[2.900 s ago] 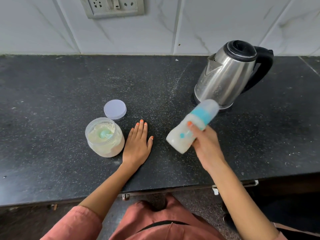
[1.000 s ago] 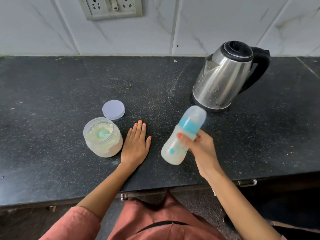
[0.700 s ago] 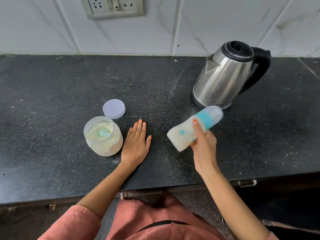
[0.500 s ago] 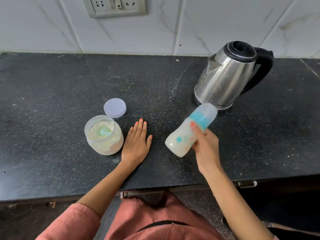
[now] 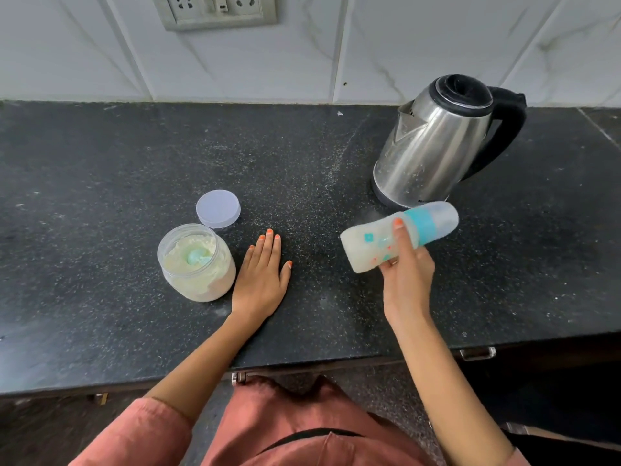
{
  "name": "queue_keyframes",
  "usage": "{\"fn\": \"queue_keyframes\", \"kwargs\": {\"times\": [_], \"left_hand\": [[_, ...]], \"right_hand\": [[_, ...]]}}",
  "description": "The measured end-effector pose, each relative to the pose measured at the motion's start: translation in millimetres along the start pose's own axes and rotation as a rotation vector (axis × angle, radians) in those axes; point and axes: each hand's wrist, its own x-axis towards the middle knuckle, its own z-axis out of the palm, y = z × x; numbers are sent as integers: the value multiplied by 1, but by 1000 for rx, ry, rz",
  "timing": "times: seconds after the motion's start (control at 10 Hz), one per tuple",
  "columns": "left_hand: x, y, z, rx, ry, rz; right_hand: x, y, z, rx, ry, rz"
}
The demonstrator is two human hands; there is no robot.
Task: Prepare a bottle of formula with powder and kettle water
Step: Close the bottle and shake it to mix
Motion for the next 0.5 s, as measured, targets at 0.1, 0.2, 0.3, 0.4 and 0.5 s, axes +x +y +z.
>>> {"fn": "queue_keyframes", "kwargs": {"times": [0.1,0.2,0.3,0.4,0.5], "left_hand": [[0,-1,0,5,-9,-1],[1,-1,0,5,-7,-3],[1,-1,0,3,-1,0],[0,0,0,4,-5,-1],[0,-1,0,4,-11,-6]], "right_hand": [[-16,9,-4,-338,-179,72],[-14,4,-8,-344,-219,65],[4,-6,-6,29,3,26],[1,3,-5,-30,12,32],[-14,10,-10,-353,-173,98]]}}
